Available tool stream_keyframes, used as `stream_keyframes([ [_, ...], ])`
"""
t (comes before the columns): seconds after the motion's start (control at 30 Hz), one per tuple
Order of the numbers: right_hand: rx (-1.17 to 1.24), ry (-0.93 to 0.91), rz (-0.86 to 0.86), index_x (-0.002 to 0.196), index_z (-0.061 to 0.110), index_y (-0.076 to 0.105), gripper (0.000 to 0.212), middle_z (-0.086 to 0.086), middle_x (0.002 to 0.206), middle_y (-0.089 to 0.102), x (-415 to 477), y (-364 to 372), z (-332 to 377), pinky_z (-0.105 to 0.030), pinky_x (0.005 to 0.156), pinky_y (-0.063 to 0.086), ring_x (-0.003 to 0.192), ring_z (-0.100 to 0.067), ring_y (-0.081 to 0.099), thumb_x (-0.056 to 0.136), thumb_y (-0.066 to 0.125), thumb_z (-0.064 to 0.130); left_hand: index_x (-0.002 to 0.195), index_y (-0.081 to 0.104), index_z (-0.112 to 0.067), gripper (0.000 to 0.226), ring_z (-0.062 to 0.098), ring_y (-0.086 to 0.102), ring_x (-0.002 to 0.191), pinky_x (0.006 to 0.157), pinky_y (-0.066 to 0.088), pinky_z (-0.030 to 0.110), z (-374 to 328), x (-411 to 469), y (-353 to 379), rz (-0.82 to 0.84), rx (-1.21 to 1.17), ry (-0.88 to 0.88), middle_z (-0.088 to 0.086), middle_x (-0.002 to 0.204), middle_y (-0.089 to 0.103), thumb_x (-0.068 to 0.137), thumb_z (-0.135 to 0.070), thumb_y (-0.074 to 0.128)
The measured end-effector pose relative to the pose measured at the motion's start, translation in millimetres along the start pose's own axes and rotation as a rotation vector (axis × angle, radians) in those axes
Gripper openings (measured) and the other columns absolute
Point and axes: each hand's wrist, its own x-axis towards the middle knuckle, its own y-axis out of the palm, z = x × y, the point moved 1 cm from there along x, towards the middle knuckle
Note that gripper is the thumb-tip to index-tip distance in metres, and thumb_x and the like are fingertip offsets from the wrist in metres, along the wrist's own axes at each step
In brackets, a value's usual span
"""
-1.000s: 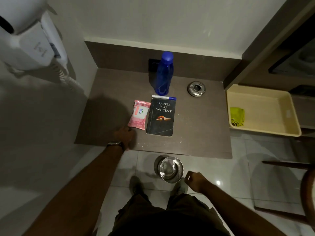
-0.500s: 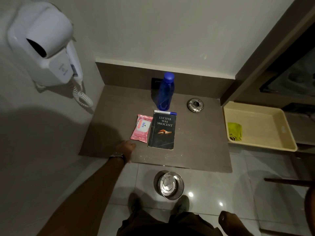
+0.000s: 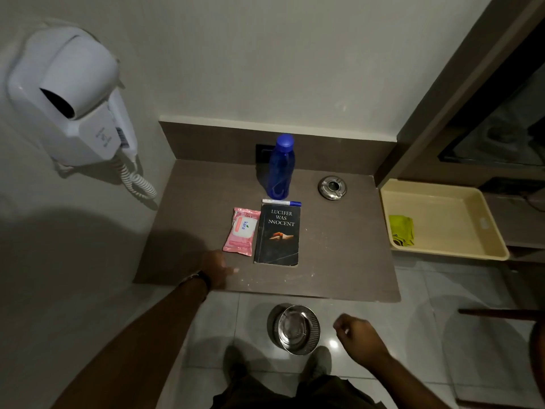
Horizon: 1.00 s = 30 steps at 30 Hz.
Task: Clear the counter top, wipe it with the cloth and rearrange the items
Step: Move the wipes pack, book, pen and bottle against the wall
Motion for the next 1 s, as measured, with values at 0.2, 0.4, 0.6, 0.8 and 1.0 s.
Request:
stream_keyframes([
  [0.2,0.168,-0.098,-0.106,0.1,0.024,0.07,0.023,0.001,0.091,0.078,44,-27,75,-0.032,0.078,0.059,0.083,-0.015,0.073,0.104,0.053,0.038,0.132,0.054,0.008,0.06,0.041,0.057,0.125,0.109,0.046,0.049,-14,12,-7,-0.249,-0.458,-0.168,0.028,0.134,0.059,0.097,-0.04,0.062],
  [0.4,0.37,-0.13,-0.025,0.108,0.012,0.076,0.019,-0.005,0.109,0.078,85,-29,150,-0.031,0.095,0.055,0.103,-0.02,0.072,0.102,0.06,0.021,0.127,0.057,0.008,0.042,0.041,0.058,0.122,0.107,0.048,0.048,-11,26,0,-0.222,-0.614,-0.233,0.027,0.13,0.061,0.1,-0.025,0.06],
  [0.6,0.767,0.027,0.164,0.127,0.001,0.061,0.029,-0.026,0.101,0.067,113,-7,221,-0.044,0.078,0.059,0.08,-0.038,0.066,0.099,0.054,-0.004,0.123,0.058,0.011,0.027,0.045,0.063,0.117,0.103,0.053,0.055,-4,29,15,-0.174,-0.902,-0.24,0.03,0.124,0.064,0.098,0.0,0.058],
  [0.8,0.803,0.187,0.026,0.114,0.008,0.067,0.015,-0.017,0.115,0.074,135,10,255,-0.034,0.083,0.061,0.097,-0.027,0.073,0.101,0.065,0.015,0.13,0.055,0.013,0.036,0.045,0.062,0.121,0.108,0.05,0.051,-2,36,13,-0.117,-1.167,-0.28,0.032,0.13,0.061,0.096,0.005,0.06],
  [1.0,0.803,0.311,-0.043,0.117,0.002,0.071,0.024,-0.017,0.118,0.075,151,14,284,-0.048,0.1,0.06,0.111,-0.033,0.073,0.098,0.071,0.016,0.128,0.057,0.011,0.034,0.043,0.066,0.118,0.107,0.052,0.049,16,39,-5,-0.146,-1.301,-0.316,0.03,0.129,0.064,0.094,0.01,0.059],
])
